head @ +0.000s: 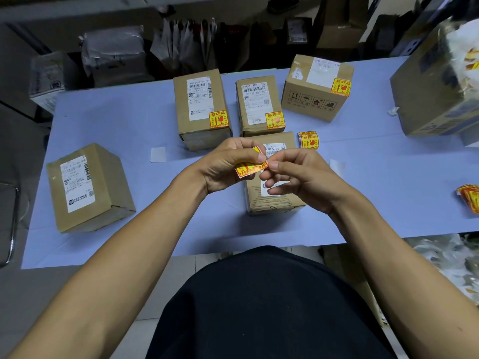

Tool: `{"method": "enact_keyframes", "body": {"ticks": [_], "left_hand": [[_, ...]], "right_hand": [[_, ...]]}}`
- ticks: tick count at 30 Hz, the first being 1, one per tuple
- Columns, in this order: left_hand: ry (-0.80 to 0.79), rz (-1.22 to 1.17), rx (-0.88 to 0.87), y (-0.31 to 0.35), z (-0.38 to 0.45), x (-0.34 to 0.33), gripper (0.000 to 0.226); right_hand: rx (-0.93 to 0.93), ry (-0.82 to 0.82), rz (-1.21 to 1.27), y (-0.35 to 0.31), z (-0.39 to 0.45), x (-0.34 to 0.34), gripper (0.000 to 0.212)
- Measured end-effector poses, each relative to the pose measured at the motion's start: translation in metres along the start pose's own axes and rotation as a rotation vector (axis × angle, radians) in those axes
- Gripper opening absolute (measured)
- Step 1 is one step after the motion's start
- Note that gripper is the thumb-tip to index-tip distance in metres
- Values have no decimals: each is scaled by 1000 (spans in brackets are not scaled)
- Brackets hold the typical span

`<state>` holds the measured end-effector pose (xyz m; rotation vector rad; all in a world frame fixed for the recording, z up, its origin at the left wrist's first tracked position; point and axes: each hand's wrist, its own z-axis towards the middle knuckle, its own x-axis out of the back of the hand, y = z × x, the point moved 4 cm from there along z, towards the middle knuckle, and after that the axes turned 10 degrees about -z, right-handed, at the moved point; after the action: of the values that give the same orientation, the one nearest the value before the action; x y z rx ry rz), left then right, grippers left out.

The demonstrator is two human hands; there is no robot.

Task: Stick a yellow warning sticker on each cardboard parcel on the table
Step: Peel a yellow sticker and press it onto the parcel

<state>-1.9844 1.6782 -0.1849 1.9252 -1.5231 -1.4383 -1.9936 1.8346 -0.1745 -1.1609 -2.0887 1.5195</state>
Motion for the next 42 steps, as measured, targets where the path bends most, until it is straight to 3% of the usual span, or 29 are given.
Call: {"method": "enact_keyframes", "body": {"ticks": [6, 14, 19, 22, 26, 32, 42], "left_hand": [[-6, -3, -17, -2, 0, 1, 7], [33, -11, -78, 1, 1, -2, 7], [208, -17, -197, -1, 3, -3, 28], [413, 217, -349, -2, 2, -2, 26], [350, 295, -386, -9, 6, -11, 5], [306, 283, -434, -16, 9, -21, 7], [422, 329, -391, -29, 29, -38, 18]], "right_hand": [[0, -10, 10, 3, 1, -1, 8], [9, 60, 8, 1, 4, -3, 21], [26, 157, 40, 3, 8, 0, 27], [53, 240, 13, 4, 9, 4, 30], [69, 330, -58, 5, 11, 11, 25], [72, 417, -228, 5, 10, 25, 20], [60, 386, -264, 12, 4, 50, 25]]}}
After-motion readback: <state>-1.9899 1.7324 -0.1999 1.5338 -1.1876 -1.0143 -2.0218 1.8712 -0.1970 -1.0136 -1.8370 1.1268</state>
